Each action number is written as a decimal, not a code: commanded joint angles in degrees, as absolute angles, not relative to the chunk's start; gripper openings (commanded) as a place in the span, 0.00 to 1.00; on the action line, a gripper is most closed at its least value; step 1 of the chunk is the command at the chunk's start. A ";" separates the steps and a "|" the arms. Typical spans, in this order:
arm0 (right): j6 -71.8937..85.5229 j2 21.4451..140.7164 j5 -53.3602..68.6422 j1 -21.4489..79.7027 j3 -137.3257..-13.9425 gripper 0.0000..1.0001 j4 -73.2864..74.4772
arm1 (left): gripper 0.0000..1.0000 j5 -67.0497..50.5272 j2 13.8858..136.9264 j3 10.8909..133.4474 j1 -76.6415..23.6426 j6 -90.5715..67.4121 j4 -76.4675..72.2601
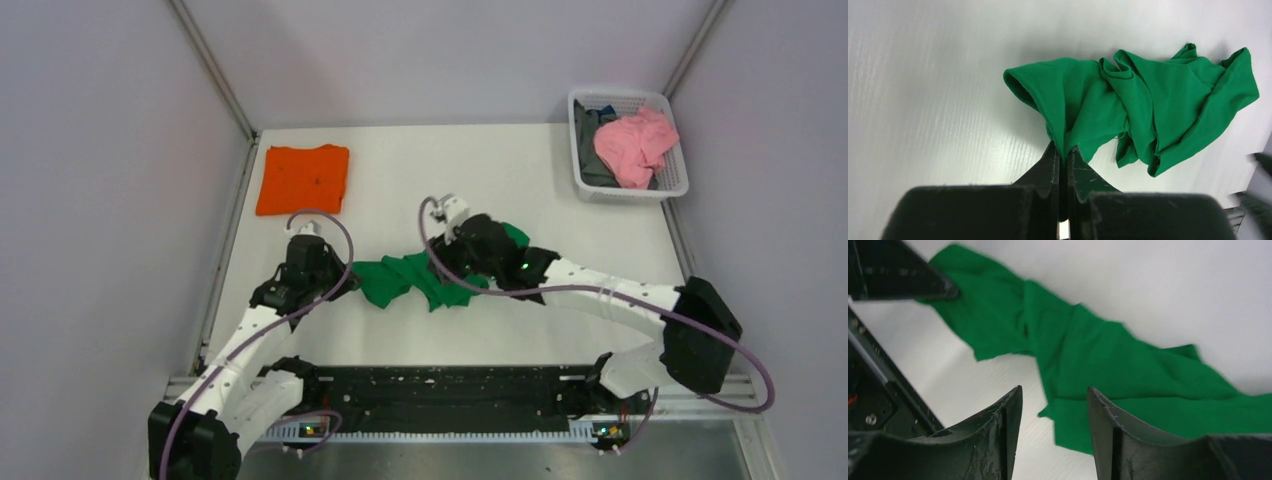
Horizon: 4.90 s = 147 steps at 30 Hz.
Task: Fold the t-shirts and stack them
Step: Flatten out the tshirt
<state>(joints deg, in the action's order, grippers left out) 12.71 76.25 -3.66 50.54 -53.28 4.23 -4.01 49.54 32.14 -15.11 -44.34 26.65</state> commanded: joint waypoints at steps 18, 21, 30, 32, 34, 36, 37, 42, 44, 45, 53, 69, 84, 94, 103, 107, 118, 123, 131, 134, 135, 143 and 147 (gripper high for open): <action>22.60 90.94 -36.52 55.80 -58.10 0.00 17.33 | 0.00 -1.86 47.62 32.83 -15.12 -44.35 29.33; 23.66 83.13 -39.49 52.17 -56.15 0.00 17.47 | 0.00 0.94 46.15 36.06 -15.11 -43.56 31.94; 13.27 53.25 -39.29 43.33 -64.09 0.00 12.66 | 0.00 9.26 40.70 60.10 -15.11 -39.44 37.11; 10.51 50.24 -38.74 43.33 -69.06 0.00 12.89 | 0.00 10.43 39.85 66.39 -15.05 -38.32 37.39; 8.59 47.97 -39.09 43.33 -73.74 0.00 13.00 | 0.00 12.16 38.92 72.67 -15.12 -37.45 37.59; 6.59 46.18 -38.72 43.34 -78.02 0.00 13.32 | 0.00 14.02 37.99 78.64 -15.12 -36.18 37.73; 6.01 45.29 -38.48 43.38 -79.91 0.00 13.50 | 0.00 15.39 37.60 80.98 -15.05 -35.66 37.85; 4.28 41.58 -32.56 43.34 -85.78 0.00 15.43 | 0.00 15.28 35.70 88.07 -15.12 -33.55 37.67; 4.47 40.42 -29.56 43.34 -87.18 0.00 16.20 | 0.00 14.23 35.78 90.32 -15.06 -33.10 37.41; 4.55 39.95 -28.50 43.34 -87.53 0.00 16.43 | 0.00 13.93 35.98 91.38 -15.07 -32.93 37.36; 3.87 39.34 -34.40 43.39 -84.30 0.00 16.95 | 0.00 19.44 41.96 91.98 -15.11 -32.17 36.41; 30.73 55.70 -39.88 28.75 -39.57 0.08 16.59 | 0.00 14.02 112.75 119.59 -7.21 -27.18 35.83; 25.54 52.36 -15.49 17.68 -35.65 0.99 14.51 | 0.99 5.98 100.10 101.30 -18.60 -27.99 37.15; 21.04 64.12 11.51 17.70 -38.43 0.99 0.68 | 0.99 -9.09 78.08 49.99 -38.12 -42.09 13.16; 22.08 92.39 16.34 17.75 -53.54 0.98 -6.10 | 0.99 -4.99 89.71 47.35 -44.03 -48.90 18.15; 21.00 100.36 10.21 17.52 -59.49 0.98 -2.68 | 0.99 3.29 87.99 44.58 -43.90 -50.89 24.92; 30.29 104.63 6.93 6.88 -56.99 0.94 -2.10 | 0.99 5.19 76.96 34.06 -31.47 -49.42 28.94; 32.80 101.19 6.80 0.89 -51.75 0.94 -3.16 | 0.99 5.37 80.55 37.26 -28.31 -46.33 27.99; 31.73 99.92 6.20 0.35 -52.33 0.94 -0.53 | 0.99 3.37 94.99 55.13 -26.17 -39.58 26.76; 30.18 93.78 5.73 0.52 -51.67 0.94 2.27 | 0.98 3.88 94.59 60.26 -25.88 -39.42 28.83; 29.52 90.87 4.88 0.60 -50.70 0.94 2.51 | 0.98 4.21 92.98 60.60 -25.90 -39.55 29.29; 30.22 63.50 -4.90 0.52 -40.21 0.99 11.61 | 0.99 15.44 69.02 48.71 -25.97 -46.80 41.35; 32.53 51.57 -6.35 0.53 -32.91 0.99 12.48 | 0.99 16.65 57.86 40.27 -25.93 -51.43 45.65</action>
